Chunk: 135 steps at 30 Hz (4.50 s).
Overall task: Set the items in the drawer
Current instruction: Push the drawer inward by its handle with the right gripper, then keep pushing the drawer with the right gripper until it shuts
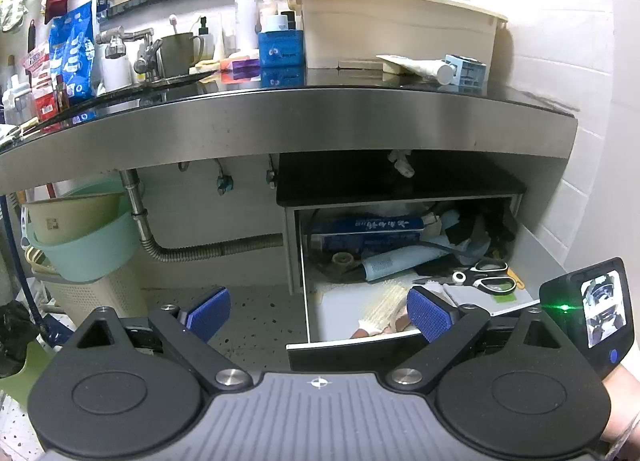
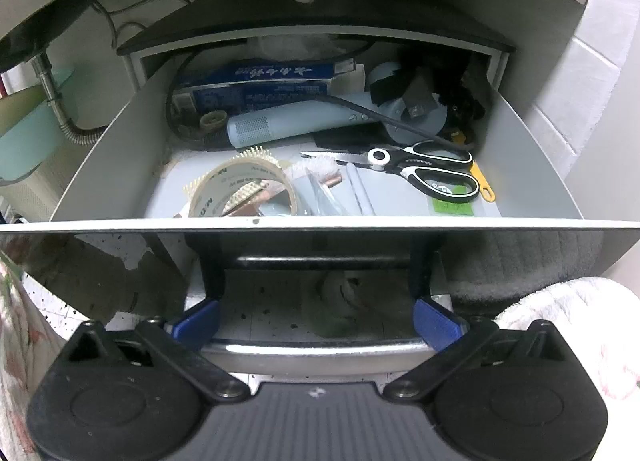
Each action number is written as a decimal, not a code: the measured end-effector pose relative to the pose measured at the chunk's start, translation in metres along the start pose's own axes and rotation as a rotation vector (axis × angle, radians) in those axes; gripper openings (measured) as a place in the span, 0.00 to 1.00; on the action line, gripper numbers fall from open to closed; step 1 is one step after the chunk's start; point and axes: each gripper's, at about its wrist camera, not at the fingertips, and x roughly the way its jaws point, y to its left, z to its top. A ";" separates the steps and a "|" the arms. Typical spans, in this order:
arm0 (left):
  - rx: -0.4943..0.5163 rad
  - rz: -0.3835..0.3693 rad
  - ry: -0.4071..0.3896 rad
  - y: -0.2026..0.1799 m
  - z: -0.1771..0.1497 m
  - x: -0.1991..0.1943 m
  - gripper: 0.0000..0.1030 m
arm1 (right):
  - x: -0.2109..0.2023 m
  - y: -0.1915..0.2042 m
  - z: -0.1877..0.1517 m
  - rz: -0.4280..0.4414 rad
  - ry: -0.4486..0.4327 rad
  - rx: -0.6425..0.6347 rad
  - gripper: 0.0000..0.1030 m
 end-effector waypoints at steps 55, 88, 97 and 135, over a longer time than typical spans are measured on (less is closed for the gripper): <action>-0.039 -0.019 0.028 0.010 -0.002 0.002 0.93 | -0.001 0.000 0.001 0.001 0.007 0.000 1.00; -0.038 -0.006 0.051 0.010 -0.001 0.009 0.93 | -0.001 0.001 0.005 0.001 0.014 0.001 1.00; -0.032 0.002 0.058 0.009 -0.002 0.011 0.93 | 0.000 0.000 0.005 0.001 0.013 0.002 1.00; -0.027 0.038 0.083 0.011 0.000 0.018 0.93 | -0.002 0.003 0.005 -0.001 0.005 0.005 1.00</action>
